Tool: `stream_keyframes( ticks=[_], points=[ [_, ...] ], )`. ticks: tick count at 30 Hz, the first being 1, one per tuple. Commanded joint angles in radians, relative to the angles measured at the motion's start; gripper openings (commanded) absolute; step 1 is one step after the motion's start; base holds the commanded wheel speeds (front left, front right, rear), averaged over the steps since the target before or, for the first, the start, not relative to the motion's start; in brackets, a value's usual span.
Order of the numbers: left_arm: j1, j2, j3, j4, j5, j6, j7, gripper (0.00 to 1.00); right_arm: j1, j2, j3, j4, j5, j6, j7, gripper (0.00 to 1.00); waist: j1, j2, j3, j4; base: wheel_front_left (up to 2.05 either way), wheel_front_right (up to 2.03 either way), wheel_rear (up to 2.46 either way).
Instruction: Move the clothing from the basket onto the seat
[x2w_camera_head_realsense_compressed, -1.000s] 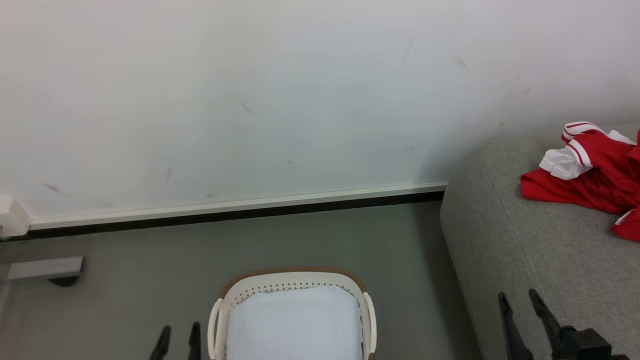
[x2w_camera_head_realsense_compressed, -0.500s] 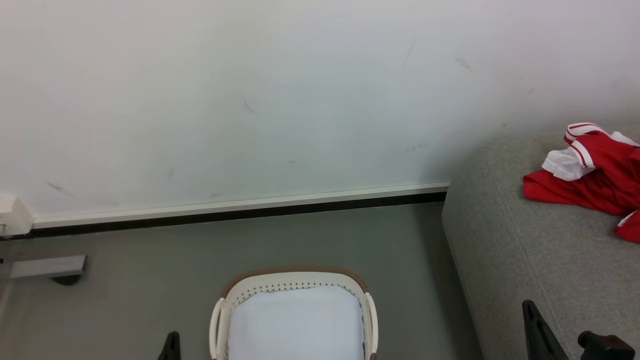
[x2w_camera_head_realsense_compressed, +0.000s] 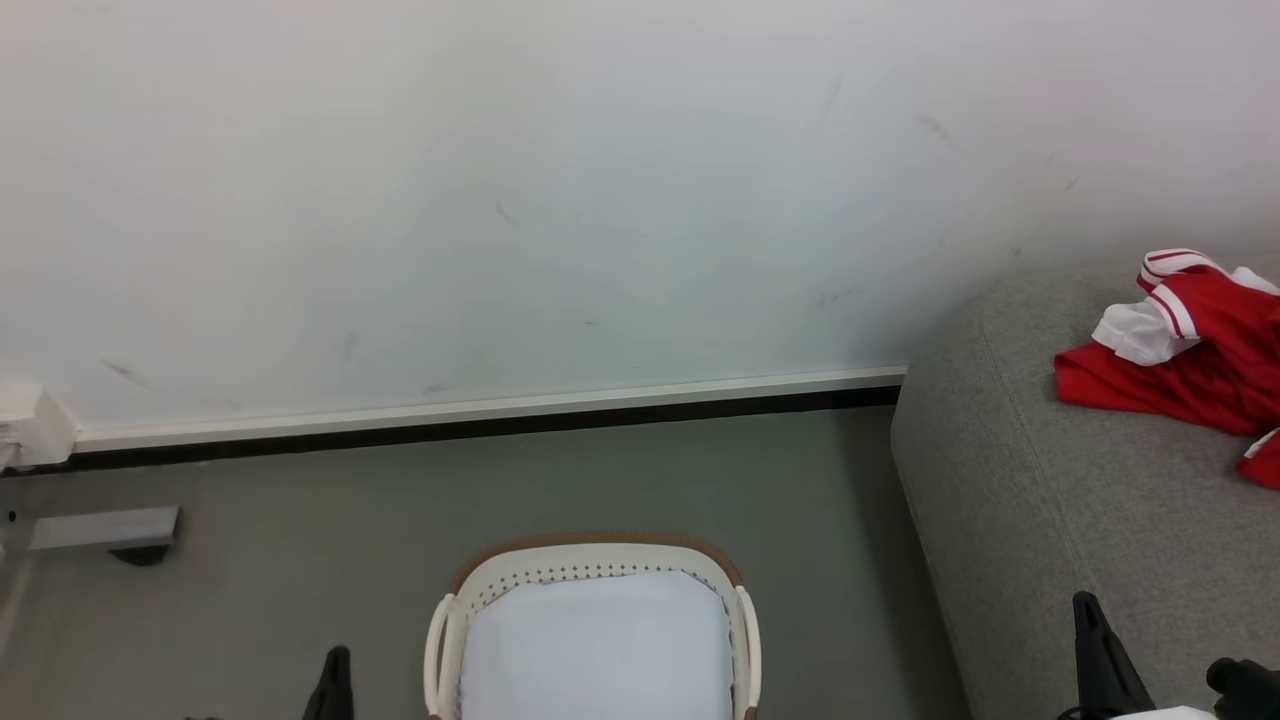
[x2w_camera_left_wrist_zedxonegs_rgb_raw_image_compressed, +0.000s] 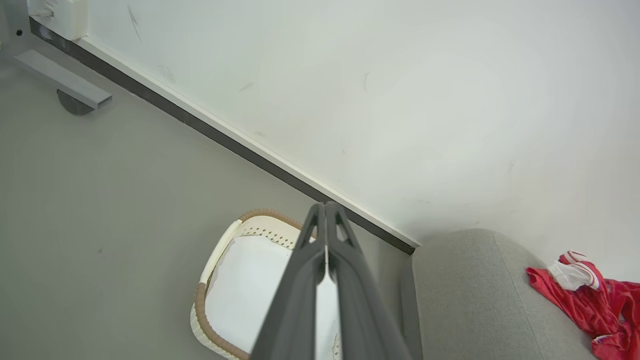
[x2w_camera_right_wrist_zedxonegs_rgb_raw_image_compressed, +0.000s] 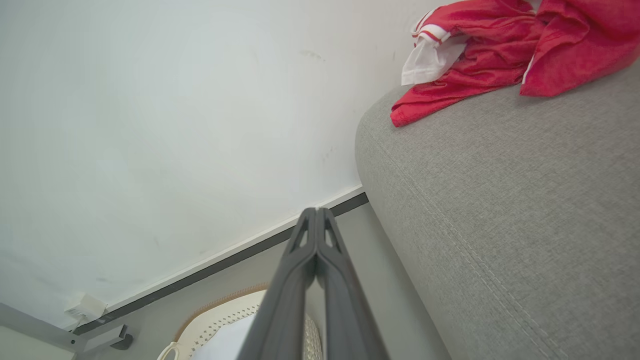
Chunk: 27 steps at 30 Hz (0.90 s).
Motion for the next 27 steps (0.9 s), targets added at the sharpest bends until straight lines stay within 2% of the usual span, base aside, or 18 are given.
stream_keyframes(
  ticks=[1,27],
  points=[
    [-0.026,0.006,0.007,-0.018,-0.030,-0.005,0.005,0.00,-0.024,-0.009,-0.007,-0.021,0.033,-0.001,0.006,0.00,0.0000,0.0000,0.000,0.001,0.00,0.00,0.00],
    [-0.071,0.010,0.037,-0.024,-0.366,-0.032,0.096,0.00,-0.035,-0.012,-0.043,-0.062,0.388,-0.001,0.097,0.00,-0.0001,0.0000,-0.001,0.019,0.00,0.00,0.00]
  ],
)
